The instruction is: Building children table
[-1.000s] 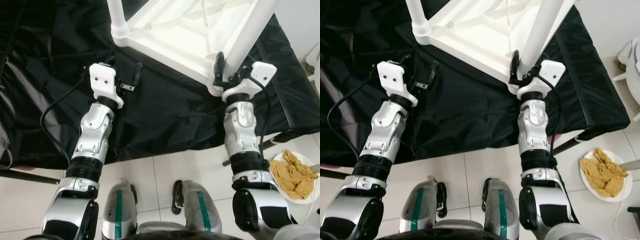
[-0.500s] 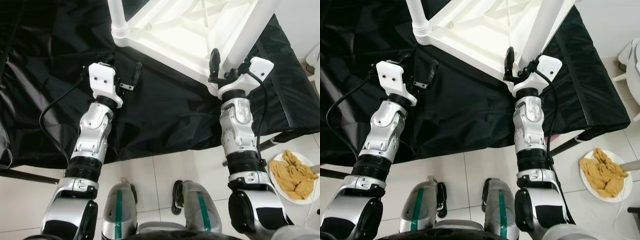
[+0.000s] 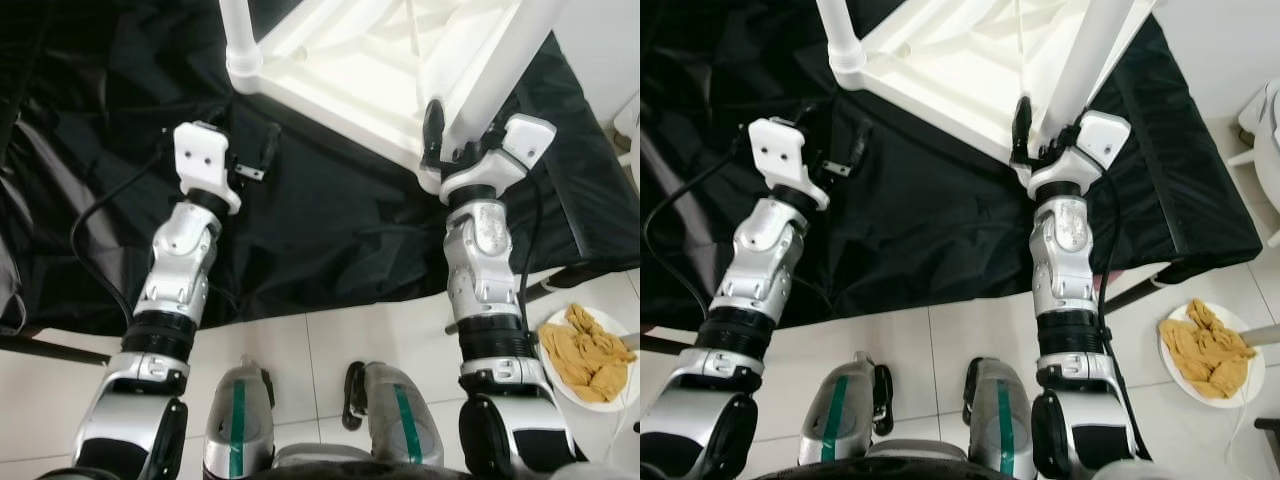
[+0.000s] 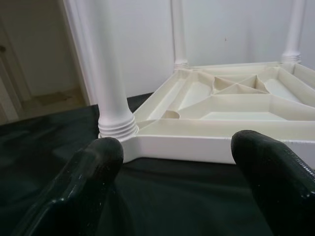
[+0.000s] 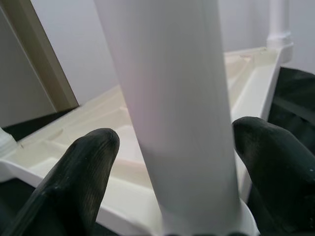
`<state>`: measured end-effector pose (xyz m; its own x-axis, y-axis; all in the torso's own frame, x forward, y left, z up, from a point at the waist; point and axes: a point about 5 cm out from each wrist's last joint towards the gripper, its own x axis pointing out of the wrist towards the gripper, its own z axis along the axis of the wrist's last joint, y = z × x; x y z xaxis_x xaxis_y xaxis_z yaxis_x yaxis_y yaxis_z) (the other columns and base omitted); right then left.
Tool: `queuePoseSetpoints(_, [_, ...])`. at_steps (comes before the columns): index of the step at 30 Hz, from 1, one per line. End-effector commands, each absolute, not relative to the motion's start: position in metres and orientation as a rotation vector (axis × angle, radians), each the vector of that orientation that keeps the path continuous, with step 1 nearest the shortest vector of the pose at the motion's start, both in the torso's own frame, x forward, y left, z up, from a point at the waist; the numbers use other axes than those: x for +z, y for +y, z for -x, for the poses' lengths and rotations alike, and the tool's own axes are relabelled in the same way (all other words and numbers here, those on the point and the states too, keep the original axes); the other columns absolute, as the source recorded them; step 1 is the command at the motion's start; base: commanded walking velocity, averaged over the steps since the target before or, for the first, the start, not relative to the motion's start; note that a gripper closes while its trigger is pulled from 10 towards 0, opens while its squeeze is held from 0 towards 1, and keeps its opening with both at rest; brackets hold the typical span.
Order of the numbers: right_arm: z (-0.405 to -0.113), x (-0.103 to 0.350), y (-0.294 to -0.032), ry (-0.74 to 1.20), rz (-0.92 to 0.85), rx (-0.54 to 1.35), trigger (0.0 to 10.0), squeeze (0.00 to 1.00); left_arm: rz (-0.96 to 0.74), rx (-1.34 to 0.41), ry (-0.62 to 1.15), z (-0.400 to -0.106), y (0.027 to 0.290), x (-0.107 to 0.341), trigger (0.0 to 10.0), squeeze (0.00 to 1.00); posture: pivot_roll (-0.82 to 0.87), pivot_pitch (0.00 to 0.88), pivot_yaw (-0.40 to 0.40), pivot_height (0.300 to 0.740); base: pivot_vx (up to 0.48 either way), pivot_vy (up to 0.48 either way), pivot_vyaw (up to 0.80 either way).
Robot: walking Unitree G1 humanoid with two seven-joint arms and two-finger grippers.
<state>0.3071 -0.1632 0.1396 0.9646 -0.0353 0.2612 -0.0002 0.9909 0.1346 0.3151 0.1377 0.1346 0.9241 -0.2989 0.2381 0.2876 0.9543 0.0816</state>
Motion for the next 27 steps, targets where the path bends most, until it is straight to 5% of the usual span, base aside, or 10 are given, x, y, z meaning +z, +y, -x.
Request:
queuePoseSetpoints(1, [-0.3, 0.138, -0.164, -0.272, -0.117, -0.02, 10.0, 0.0, -0.102, -0.445, -0.248, -0.316, 0.13, 0.134, 10.0, 0.0, -0.01, 0.003, 0.019, 0.74, 0.0, 0.0, 0.0])
queuePoseSetpoints(27, [-0.24, 0.124, -0.154, -0.22, -0.113, 0.134, 10.0, 0.0, -0.396, -0.746, -0.112, -0.362, 0.093, 0.143, 10.0, 0.0, -0.08, 0.062, 0.054, 0.74, 0.0, 0.0, 0.0])
